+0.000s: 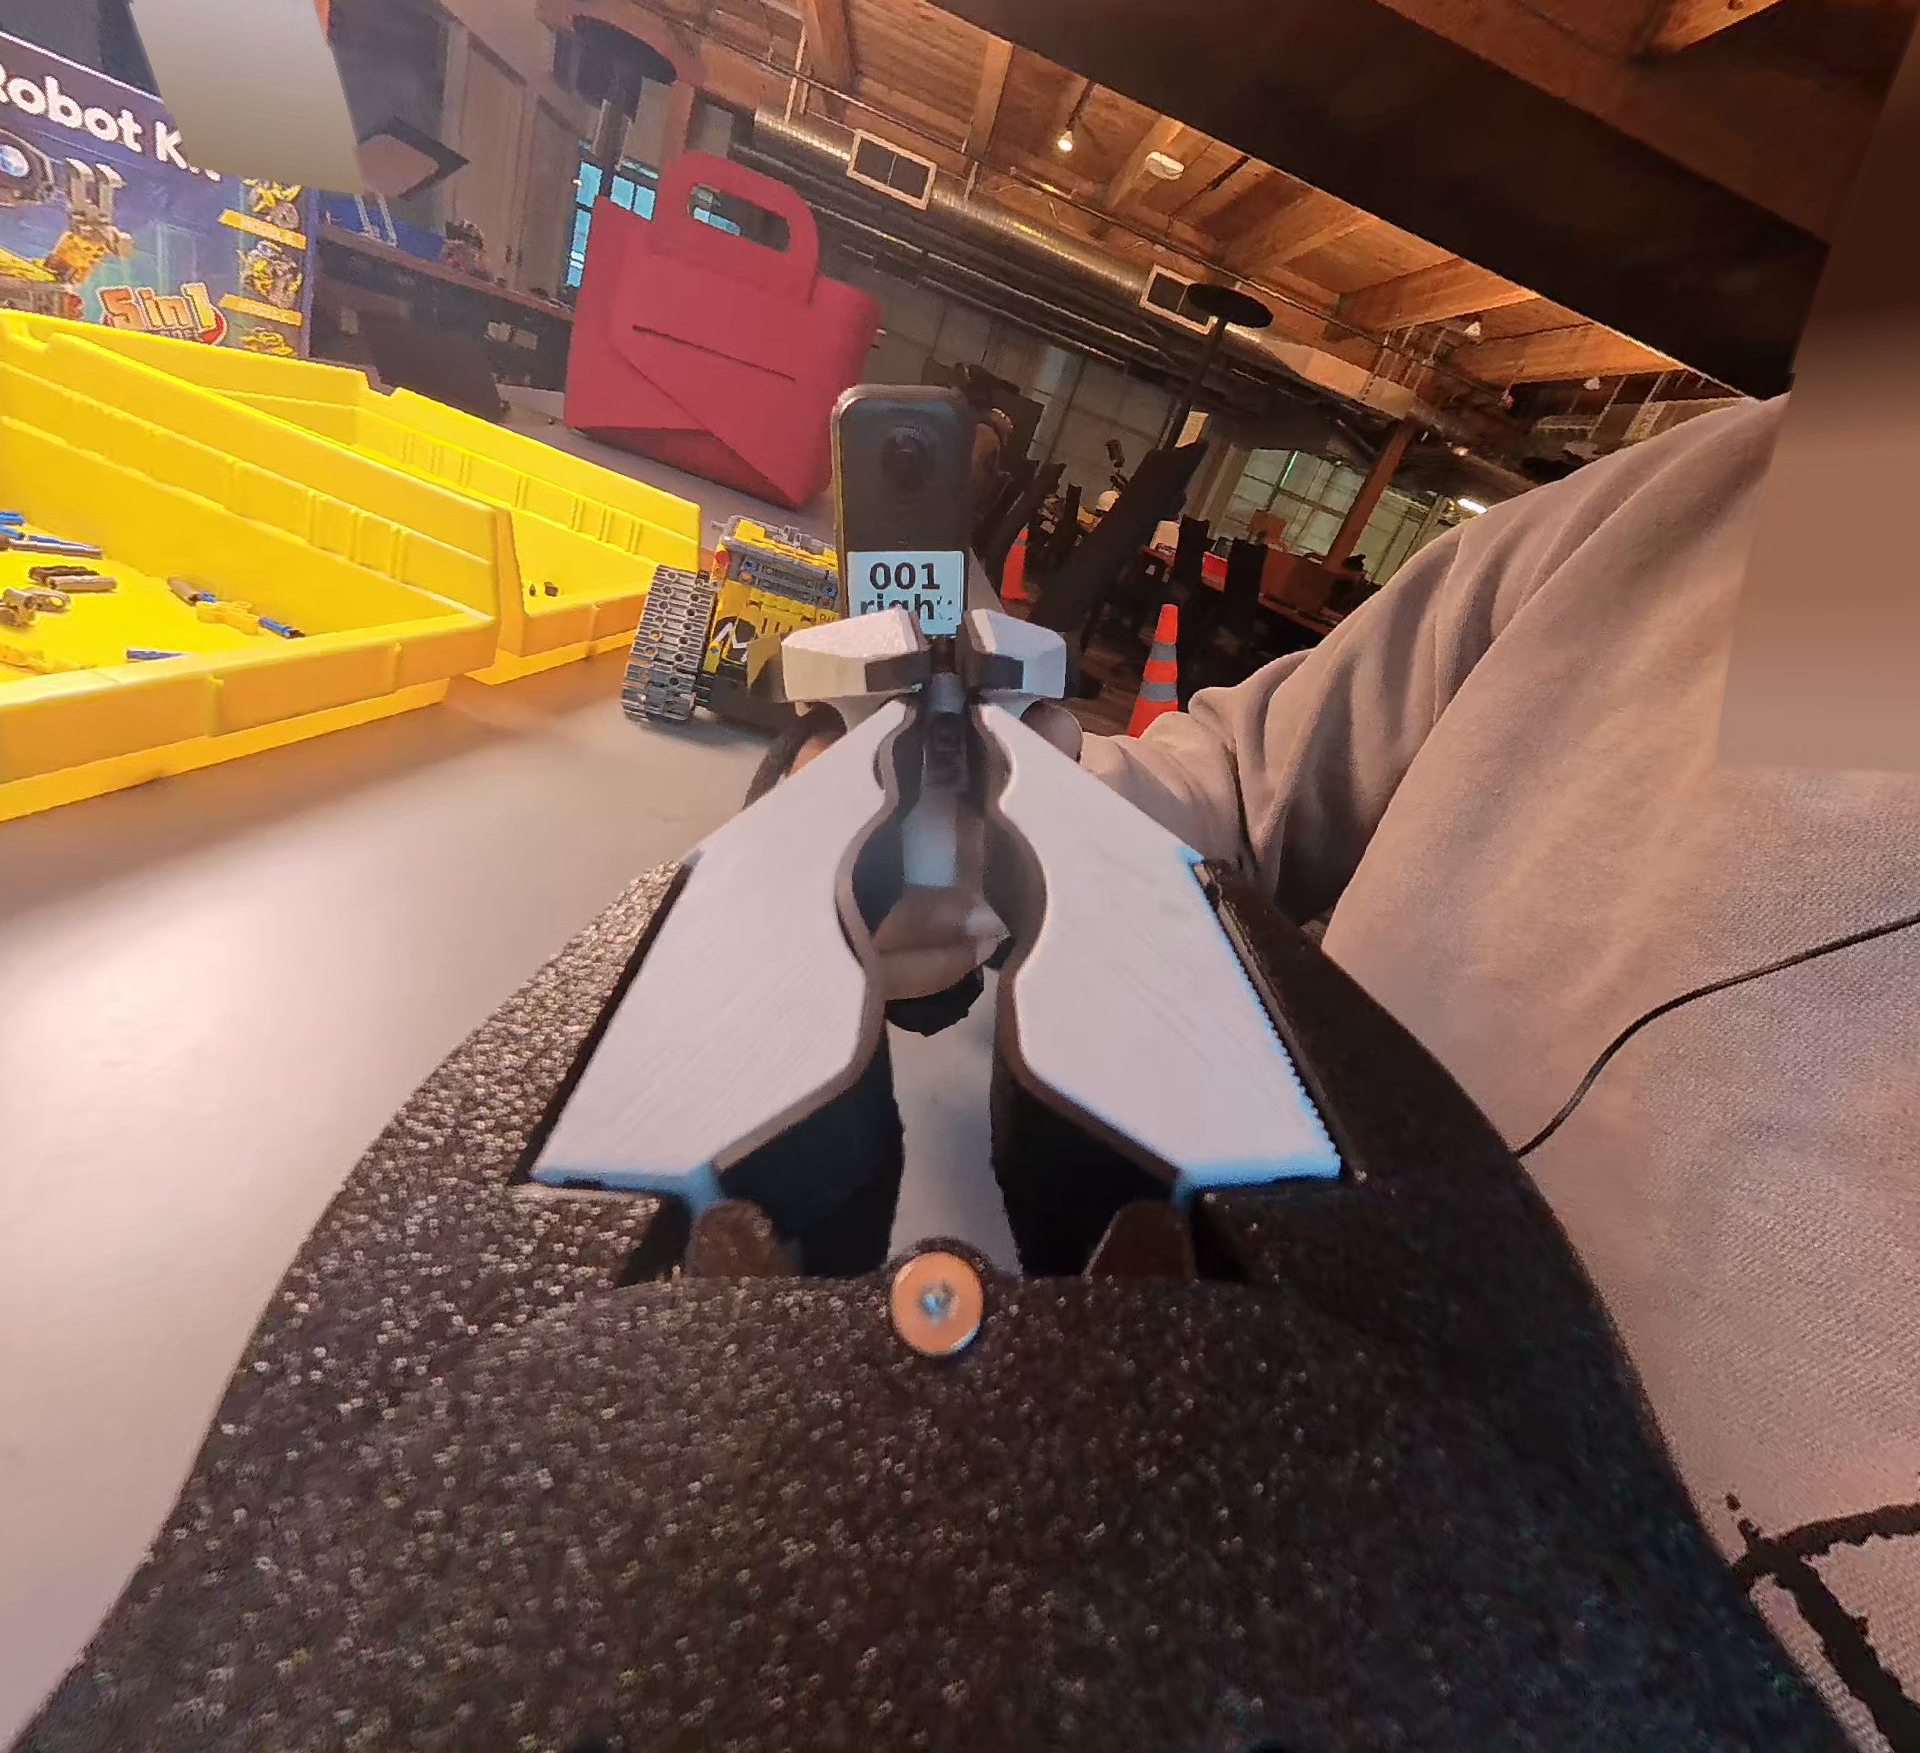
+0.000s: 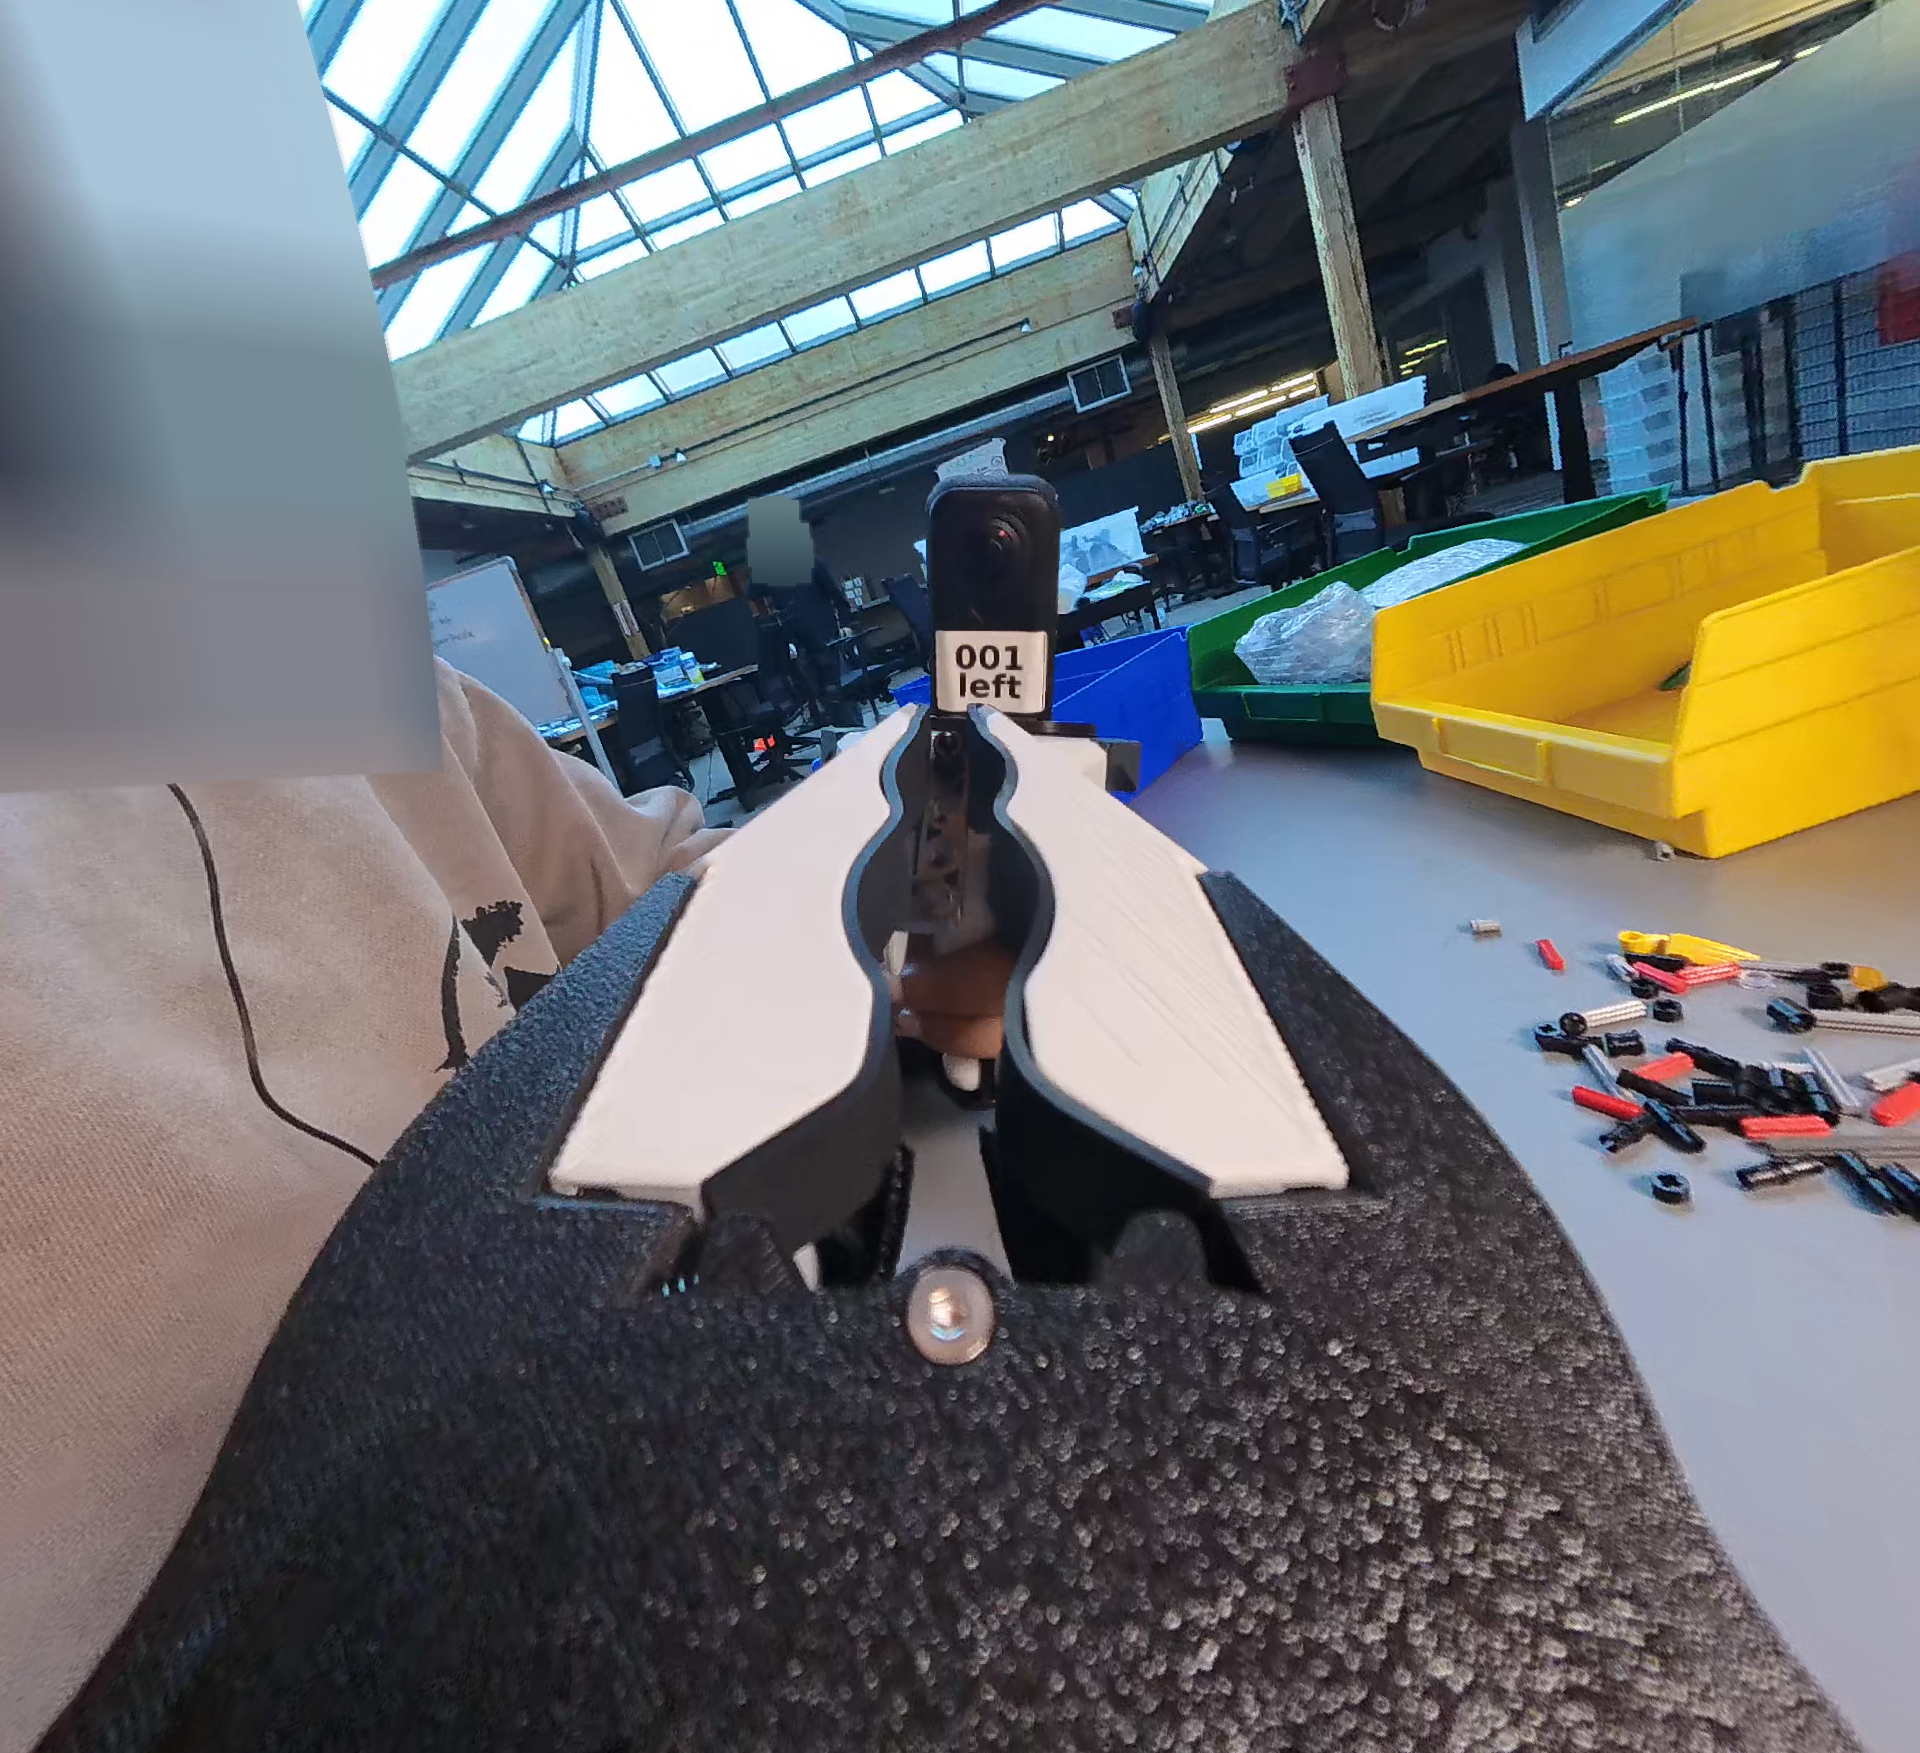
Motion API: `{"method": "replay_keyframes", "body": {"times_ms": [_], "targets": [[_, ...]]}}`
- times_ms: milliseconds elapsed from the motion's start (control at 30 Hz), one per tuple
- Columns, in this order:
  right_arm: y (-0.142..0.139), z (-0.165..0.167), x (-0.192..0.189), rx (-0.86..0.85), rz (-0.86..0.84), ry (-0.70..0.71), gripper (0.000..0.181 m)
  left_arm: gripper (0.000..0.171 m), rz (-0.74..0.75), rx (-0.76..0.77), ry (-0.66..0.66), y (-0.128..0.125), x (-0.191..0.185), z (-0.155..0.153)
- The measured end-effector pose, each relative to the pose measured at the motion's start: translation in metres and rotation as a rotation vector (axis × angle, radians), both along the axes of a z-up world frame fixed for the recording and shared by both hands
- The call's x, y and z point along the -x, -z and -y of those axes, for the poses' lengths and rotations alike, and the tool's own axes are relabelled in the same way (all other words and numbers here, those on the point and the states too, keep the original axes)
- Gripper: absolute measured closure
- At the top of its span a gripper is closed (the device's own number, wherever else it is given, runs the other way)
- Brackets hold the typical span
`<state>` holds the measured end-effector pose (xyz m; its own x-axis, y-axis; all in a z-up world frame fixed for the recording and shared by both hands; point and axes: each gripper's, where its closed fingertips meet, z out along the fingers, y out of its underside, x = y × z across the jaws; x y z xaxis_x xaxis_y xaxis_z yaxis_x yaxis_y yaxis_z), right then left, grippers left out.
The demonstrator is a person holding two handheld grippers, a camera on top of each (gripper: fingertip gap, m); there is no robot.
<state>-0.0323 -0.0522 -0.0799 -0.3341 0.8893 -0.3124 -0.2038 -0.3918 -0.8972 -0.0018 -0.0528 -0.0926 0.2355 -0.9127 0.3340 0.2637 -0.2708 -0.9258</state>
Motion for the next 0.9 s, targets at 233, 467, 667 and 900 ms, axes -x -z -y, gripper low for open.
{"method": "replay_keyframes", "body": {"times_ms": [233,467,667,900], "targets": [[-0.007,0.0,0.004,0.025,-0.033,0.019,0.174,0.165,0.12,0.044,0.001,-0.005,-0.003,-0.003],[-0.011,-0.01,0.008,0.075,-0.038,0.071,0.175,0.165,0.2,0.086,-0.024,-0.009,0.002,-0.01],[-0.014,-0.009,0.003,0.165,-0.061,-0.038,0.177,0.165,0.194,0.081,-0.022,-0.011,0.002,-0.01],[-0.013,-0.01,0.003,0.079,-0.033,-0.018,0.179,0.164,0.213,0.125,0.036,-0.013,0.002,-0.007]]}}
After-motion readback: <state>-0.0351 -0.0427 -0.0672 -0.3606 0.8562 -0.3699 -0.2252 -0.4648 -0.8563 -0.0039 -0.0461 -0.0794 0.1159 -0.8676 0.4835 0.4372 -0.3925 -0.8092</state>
